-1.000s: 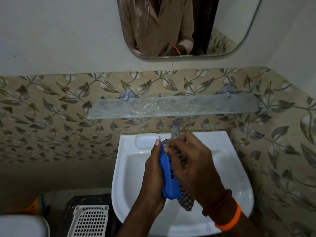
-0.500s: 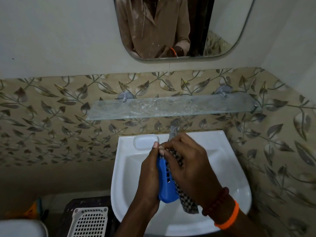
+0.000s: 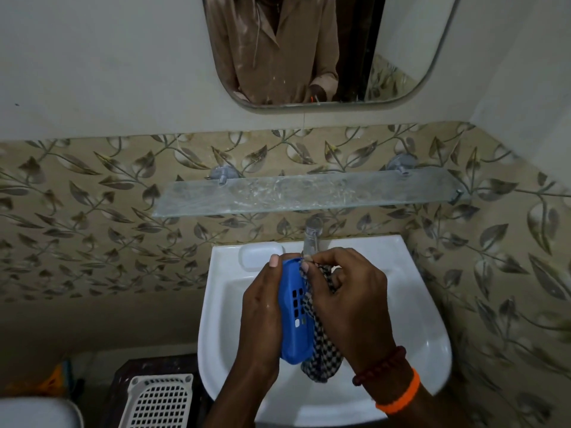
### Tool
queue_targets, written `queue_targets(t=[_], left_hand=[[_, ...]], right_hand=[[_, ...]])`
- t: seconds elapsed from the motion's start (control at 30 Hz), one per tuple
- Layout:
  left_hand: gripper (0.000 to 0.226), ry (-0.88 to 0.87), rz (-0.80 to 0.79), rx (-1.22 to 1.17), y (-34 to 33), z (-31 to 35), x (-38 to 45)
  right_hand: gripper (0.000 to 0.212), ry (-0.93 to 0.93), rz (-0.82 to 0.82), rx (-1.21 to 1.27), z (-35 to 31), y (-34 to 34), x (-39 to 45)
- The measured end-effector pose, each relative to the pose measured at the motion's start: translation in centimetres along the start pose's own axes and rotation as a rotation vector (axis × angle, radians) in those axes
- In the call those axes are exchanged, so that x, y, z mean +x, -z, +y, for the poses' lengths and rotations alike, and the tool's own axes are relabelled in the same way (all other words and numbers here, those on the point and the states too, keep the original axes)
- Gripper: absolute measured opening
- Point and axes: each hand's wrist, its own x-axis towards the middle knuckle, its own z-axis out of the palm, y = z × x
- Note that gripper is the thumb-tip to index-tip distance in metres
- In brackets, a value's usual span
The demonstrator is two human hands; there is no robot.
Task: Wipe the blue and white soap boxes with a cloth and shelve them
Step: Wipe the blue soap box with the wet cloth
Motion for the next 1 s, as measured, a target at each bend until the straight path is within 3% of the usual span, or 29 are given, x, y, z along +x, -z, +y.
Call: queue_targets(t=[0.27,0.5,0.63,0.7,0.87,1.0], left_hand=[[0.059,0.101,-0.056,-0.033,0.2,0.0,0.6],[0.074,0.091,0.017,-0.022,0.2,0.5,0.9],[0.069,0.108,-0.007,-0.048,-0.1,0.6,0.8],[0.067,0.121,-0.008,-0.067,0.0,0.6,0.9],[0.088,0.267,0.027,-0.28,0.9,1.5,1.7],[0.093,0.285,0.067,-0.318,1.1,1.4,1.6]], right_hand=[[0.003,0.151,-0.168,0.04,-1.5,-0.6,-0.9],[0.003,0.036,-0.062,0.029,0.4,-0.4,-0.2],[0.006,0.055,-0.072,0.104,0.0,-0.5,-0.3],[0.007,0.108,-0.173,0.149,-0.4,-0.4,-0.3],[0.008,0.125,-0.621,0.197,0.7,0.8,-2.8],[0.01,0.143,-0.643,0.127,2.4,1.9,-2.8]])
